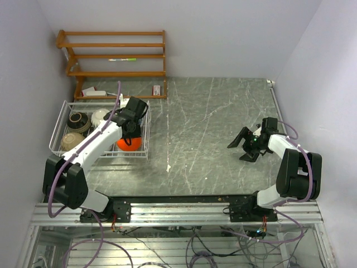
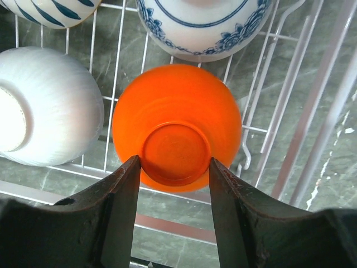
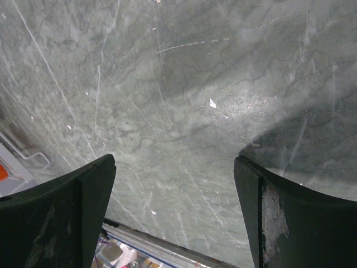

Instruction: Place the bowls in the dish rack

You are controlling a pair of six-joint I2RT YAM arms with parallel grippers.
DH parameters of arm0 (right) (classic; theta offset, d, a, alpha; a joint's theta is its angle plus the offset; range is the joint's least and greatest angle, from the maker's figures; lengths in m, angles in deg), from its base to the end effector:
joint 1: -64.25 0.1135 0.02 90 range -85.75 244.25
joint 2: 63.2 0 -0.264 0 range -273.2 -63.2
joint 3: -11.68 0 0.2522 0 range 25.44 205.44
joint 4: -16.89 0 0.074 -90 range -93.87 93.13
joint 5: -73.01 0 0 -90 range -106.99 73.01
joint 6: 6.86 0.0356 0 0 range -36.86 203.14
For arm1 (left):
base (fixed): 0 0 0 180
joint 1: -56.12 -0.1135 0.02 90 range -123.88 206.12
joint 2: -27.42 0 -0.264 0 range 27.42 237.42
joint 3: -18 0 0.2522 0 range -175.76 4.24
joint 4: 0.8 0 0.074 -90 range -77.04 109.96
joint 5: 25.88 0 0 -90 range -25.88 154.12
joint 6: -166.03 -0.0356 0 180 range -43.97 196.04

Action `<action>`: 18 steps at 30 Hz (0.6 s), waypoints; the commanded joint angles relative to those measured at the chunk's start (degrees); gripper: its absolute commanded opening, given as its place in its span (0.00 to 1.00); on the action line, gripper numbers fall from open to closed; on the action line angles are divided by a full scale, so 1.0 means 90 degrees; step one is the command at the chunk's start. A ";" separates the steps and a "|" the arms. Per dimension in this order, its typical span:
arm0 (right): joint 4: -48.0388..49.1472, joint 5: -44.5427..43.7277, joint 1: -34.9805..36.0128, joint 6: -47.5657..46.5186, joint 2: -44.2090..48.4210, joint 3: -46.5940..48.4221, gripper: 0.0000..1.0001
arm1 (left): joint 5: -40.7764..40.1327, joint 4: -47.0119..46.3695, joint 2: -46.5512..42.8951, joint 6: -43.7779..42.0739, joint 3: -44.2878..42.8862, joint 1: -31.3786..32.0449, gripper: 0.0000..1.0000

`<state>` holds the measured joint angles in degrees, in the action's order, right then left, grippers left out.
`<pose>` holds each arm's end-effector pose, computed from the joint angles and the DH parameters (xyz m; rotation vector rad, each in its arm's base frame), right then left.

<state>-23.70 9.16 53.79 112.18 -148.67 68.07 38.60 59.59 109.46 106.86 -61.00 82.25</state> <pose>0.2550 -0.0311 0.1547 0.8304 2.6555 0.7176 0.2606 -0.1108 0.2667 -0.2380 2.5126 0.2179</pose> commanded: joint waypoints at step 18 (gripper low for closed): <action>0.0044 -0.0015 -0.0039 -0.0092 0.0042 -0.0040 0.87 | 0.0343 -0.0679 0.0020 0.0295 0.0525 0.0036 0.60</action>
<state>-23.70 9.18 53.79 112.02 -148.67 68.07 41.38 56.93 108.87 108.48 -57.50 82.28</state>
